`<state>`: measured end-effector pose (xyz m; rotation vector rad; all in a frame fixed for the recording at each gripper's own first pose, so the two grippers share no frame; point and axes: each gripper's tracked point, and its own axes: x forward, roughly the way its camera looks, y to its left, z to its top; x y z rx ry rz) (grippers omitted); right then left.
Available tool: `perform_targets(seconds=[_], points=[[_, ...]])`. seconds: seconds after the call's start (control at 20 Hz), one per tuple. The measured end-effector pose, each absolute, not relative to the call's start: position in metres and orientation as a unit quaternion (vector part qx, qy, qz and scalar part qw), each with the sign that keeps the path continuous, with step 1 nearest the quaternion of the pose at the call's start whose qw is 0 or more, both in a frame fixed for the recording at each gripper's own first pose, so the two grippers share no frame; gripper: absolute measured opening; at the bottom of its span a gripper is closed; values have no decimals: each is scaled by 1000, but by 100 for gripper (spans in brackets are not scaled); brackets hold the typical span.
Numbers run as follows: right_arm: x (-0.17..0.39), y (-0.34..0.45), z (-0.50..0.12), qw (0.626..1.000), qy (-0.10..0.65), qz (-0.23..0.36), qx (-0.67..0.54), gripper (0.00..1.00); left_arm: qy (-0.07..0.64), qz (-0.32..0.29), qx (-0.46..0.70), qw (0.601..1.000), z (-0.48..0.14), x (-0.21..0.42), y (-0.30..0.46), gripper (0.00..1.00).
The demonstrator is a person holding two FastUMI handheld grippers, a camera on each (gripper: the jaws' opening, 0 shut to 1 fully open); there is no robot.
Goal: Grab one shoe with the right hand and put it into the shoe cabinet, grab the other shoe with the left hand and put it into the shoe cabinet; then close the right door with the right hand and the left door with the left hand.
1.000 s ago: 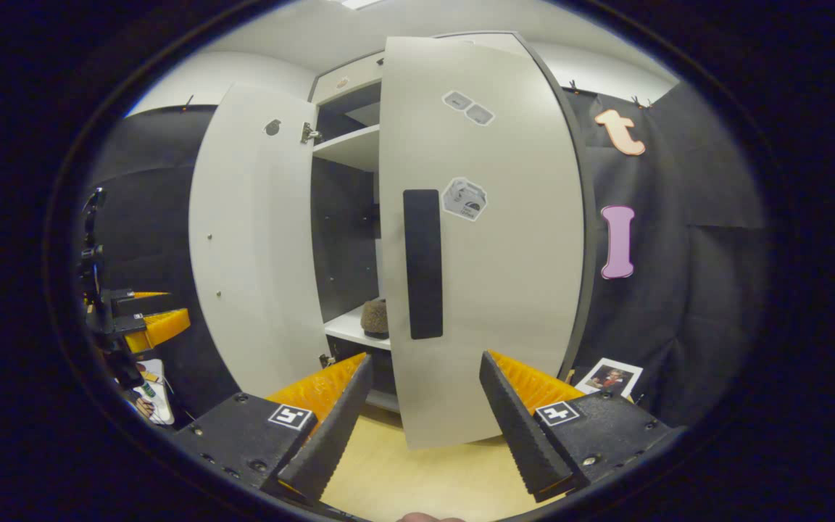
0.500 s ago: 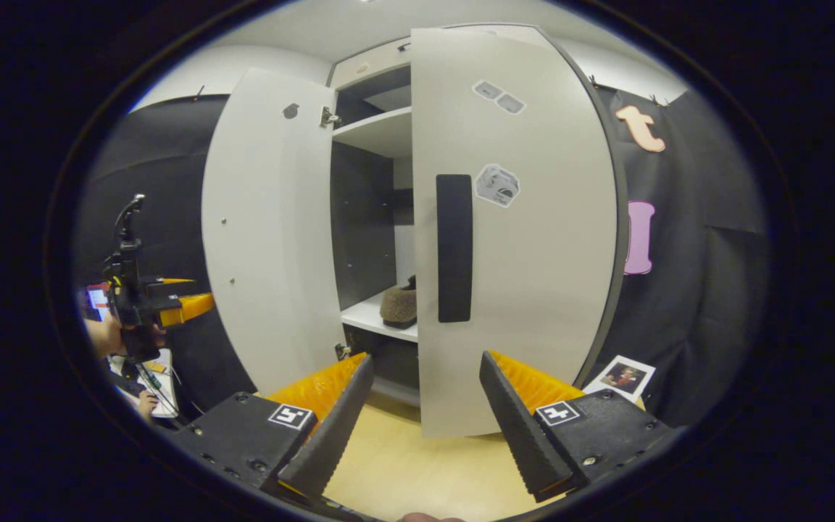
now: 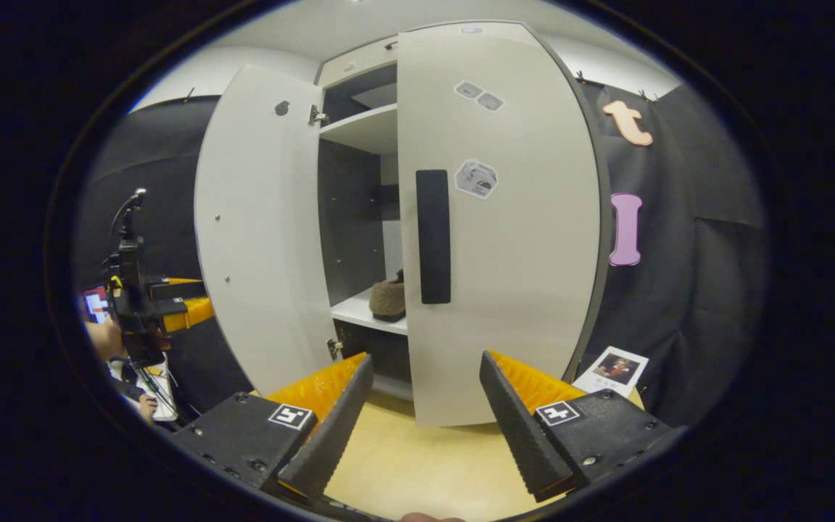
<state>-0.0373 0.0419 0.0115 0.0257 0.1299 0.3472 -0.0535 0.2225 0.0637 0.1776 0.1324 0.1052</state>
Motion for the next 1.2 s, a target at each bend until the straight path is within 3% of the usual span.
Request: perform_targets(seconds=[1.0, 1.05, 1.1, 1.2], points=[[-36, 19, 3, 990, 67, 126, 19, 97, 7, -10, 20, 1000, 86, -6, 139, 89], [-36, 17, 3, 990, 67, 123, 19, 97, 6, -18, 15, 1000, 88, -1, 134, 99], [-36, 15, 2, 990, 68, 121, 21, 97, 4, -28, 8, 1000, 90, 3, 127, 89], [-35, 9, 5, 991, 64, 113, 23, 97, 4, -47, 0, 999, 90, 9, 110, 90]])
